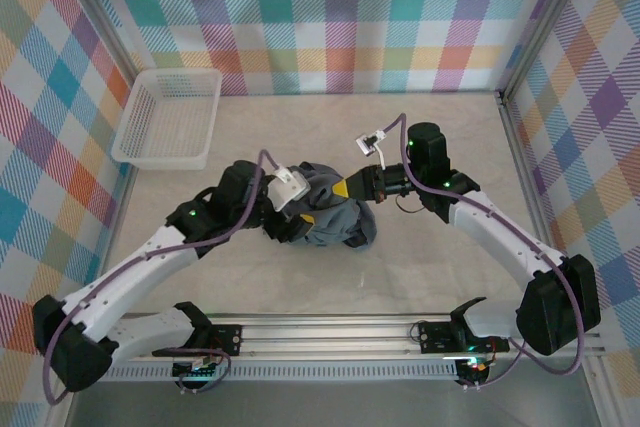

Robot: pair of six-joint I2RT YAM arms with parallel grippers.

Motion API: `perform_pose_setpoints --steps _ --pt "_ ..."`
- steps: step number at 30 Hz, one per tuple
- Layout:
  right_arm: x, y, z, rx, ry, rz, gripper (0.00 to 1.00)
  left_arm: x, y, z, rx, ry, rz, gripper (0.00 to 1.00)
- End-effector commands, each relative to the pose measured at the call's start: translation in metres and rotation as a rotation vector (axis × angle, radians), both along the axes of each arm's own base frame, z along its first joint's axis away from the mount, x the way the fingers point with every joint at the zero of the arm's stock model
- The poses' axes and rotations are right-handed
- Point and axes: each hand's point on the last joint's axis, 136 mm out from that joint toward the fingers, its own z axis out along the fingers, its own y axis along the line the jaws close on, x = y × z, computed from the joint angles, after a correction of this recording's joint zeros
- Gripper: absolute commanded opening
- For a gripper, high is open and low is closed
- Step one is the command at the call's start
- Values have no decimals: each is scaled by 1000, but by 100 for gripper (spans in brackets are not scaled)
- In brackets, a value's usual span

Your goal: Fold the inside-out t-shirt

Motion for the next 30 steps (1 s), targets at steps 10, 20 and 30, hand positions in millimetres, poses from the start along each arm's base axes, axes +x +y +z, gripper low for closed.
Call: perform_pose_setpoints --steps 10,20,30 --pt "-10 -2 15 34 -35 51 0 36 -25 25 -89 -217 13 75" --pt "-8 -1 17 33 -41 46 0 15 -49 16 -161 -57 -109 43" --pt "33 -25 -23 -103 24 -159 19 -9 -43 90 -420 31 -93 0"
